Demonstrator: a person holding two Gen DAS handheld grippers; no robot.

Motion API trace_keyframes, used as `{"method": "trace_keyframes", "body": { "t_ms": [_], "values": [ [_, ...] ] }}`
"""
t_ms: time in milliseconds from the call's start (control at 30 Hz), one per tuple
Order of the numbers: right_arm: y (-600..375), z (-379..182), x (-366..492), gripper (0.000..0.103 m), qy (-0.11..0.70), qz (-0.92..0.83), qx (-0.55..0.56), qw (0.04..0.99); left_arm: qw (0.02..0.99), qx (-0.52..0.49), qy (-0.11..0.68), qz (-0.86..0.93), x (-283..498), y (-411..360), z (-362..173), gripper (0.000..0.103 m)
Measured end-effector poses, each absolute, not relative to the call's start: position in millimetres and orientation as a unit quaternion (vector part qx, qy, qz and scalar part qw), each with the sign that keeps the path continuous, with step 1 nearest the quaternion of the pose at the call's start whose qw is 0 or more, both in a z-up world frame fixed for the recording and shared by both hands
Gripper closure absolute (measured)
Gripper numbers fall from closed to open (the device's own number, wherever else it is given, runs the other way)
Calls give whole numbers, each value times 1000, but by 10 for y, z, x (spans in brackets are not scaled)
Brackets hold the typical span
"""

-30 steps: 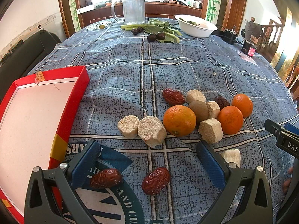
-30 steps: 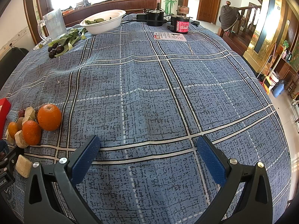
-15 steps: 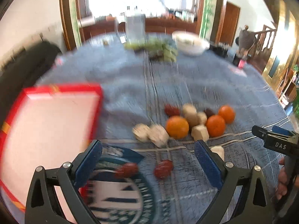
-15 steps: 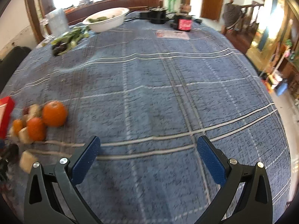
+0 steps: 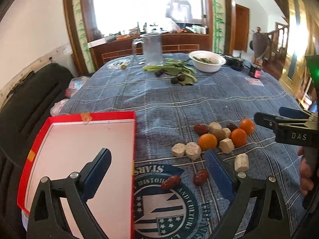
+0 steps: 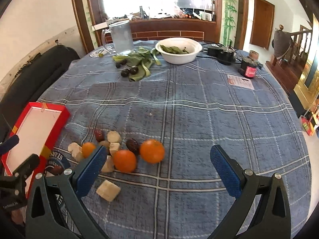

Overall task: Organize fruits
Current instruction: 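Move both tools toward the oranges in the fruit pile, then grasp an orange with the right tool while the left tool grasps another orange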

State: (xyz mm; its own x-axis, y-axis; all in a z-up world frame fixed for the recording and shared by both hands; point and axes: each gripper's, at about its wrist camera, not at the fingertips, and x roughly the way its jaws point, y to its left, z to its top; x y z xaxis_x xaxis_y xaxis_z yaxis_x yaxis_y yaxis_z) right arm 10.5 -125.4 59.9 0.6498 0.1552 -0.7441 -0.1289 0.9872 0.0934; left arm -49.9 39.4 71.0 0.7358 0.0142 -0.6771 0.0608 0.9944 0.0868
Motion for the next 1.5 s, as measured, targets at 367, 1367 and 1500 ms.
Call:
{"method": "trace_keyframes", "body": {
  "t_ms": [367, 1367, 1500],
  "values": [
    [-1629, 228, 216, 33, 432, 92, 96, 892, 914, 76, 380, -119, -172, 70, 537, 11],
    [-1458, 101, 345, 56, 440, 168, 146, 870, 868, 67, 429, -242, 122, -16, 289, 57],
    [-1459, 95, 354, 55, 443, 169, 148, 868, 862, 70, 435, -250, 170, 15, 282, 56]
  ]
}}
